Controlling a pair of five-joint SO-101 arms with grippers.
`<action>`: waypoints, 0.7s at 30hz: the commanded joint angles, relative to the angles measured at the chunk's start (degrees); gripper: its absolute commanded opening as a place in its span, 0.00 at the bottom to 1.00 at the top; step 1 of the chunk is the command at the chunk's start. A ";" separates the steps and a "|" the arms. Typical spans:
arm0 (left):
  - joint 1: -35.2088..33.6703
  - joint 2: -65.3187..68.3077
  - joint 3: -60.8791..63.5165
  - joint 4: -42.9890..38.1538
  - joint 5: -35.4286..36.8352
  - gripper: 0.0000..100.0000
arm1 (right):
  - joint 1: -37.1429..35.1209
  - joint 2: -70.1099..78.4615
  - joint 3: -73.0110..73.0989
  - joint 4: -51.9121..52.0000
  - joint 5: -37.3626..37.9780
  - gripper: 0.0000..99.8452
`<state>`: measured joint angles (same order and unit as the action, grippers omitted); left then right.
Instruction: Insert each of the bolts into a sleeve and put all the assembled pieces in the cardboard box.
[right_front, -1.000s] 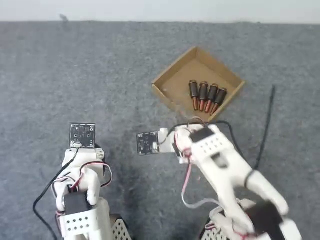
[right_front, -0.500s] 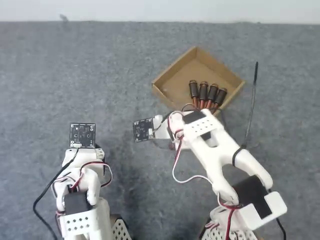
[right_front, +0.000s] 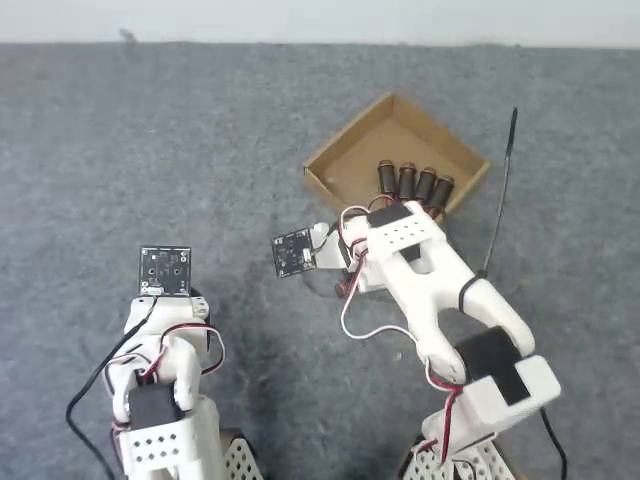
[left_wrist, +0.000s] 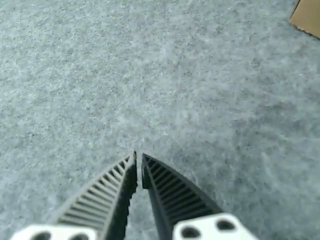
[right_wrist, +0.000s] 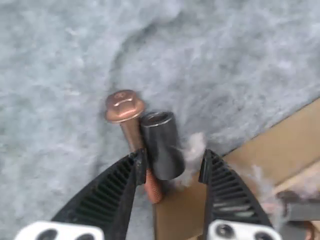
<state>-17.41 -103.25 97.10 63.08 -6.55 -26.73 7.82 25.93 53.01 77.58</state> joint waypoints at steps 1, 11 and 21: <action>-0.18 -0.97 -0.57 -1.67 -0.44 0.01 | 1.01 3.30 -4.13 -0.92 0.88 0.17; -0.18 -0.97 -0.57 -1.67 -0.44 0.01 | 0.84 10.86 -11.52 -0.40 0.70 0.00; -0.18 -0.97 -0.57 -2.37 -0.44 0.01 | -0.31 10.68 -11.87 -0.84 -1.58 0.01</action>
<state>-17.41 -103.25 97.10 63.08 -6.55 -26.81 18.64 15.74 52.66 77.85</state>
